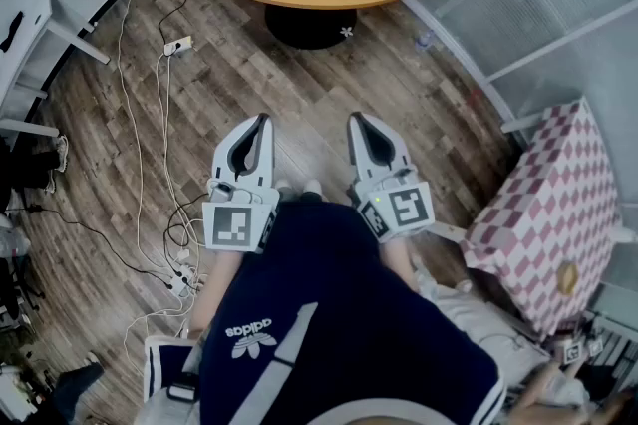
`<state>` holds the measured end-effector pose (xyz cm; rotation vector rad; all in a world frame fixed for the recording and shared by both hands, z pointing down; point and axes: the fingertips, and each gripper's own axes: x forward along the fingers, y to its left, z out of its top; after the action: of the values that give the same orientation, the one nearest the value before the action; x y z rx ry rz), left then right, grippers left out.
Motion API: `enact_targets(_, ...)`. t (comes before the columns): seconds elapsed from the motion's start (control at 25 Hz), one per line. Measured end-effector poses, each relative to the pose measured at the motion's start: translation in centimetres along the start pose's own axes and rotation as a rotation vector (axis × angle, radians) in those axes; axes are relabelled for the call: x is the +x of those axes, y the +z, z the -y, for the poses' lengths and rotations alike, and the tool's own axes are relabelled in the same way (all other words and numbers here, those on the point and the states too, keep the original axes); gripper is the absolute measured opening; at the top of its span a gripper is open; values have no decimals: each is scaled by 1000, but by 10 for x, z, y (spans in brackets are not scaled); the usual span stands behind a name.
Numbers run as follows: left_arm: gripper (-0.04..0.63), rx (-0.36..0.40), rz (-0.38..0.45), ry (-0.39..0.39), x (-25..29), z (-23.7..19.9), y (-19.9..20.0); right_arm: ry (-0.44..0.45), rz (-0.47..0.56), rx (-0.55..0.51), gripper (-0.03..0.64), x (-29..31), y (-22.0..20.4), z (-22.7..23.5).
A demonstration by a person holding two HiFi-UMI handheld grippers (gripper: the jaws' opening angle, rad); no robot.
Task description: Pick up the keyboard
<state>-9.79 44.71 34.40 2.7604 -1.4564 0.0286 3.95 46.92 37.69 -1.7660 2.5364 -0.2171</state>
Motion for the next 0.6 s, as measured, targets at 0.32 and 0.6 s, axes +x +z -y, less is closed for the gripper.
enact_targets(0.32, 5, 14, -6, 25, -6, -8, 0, 30, -6, -4, 5, 6, 2, -6)
enact_targets(0.6, 5, 12, -10, 30, -4, -12, -3, 47, -20, -22, 5, 8, -1, -10)
